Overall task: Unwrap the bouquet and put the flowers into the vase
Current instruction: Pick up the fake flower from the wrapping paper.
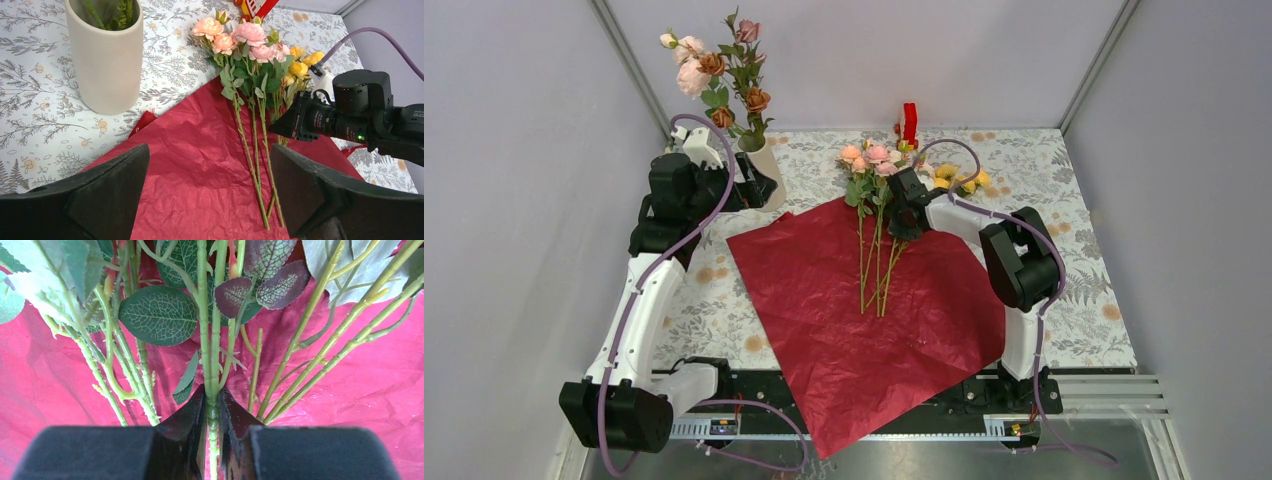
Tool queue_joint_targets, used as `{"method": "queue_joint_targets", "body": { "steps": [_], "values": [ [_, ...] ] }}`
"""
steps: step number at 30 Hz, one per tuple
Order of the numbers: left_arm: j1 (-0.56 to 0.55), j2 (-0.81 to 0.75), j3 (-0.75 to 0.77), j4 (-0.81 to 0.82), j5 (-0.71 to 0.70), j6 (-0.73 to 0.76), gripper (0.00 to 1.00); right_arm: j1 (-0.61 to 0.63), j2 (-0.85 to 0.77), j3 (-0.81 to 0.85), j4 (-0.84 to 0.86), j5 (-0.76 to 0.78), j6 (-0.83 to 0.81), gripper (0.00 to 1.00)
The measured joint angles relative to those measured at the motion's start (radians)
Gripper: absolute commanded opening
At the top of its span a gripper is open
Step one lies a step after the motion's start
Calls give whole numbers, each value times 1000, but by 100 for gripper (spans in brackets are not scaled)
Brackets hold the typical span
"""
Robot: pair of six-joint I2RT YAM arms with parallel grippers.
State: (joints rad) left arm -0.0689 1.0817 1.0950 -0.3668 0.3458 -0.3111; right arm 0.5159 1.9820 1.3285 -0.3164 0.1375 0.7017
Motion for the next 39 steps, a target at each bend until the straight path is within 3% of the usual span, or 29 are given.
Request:
{"method": "queue_joint_targets", "body": {
  "steps": [9,29,34,39],
  "values": [
    [5,0,0,0,9,0,99,0,-19,-4,8,6,40,0],
    [9,0,0,0,10,1,99,-12,-415,-193,91,64,69,0],
    [6,-6,-10,25,47,-4,98,-12,-579,-245,150,-14,-26,0],
    [-73,-43,-15,48,80,11,98,12,-714,-249,181,-166,-139,0]
  ]
}}
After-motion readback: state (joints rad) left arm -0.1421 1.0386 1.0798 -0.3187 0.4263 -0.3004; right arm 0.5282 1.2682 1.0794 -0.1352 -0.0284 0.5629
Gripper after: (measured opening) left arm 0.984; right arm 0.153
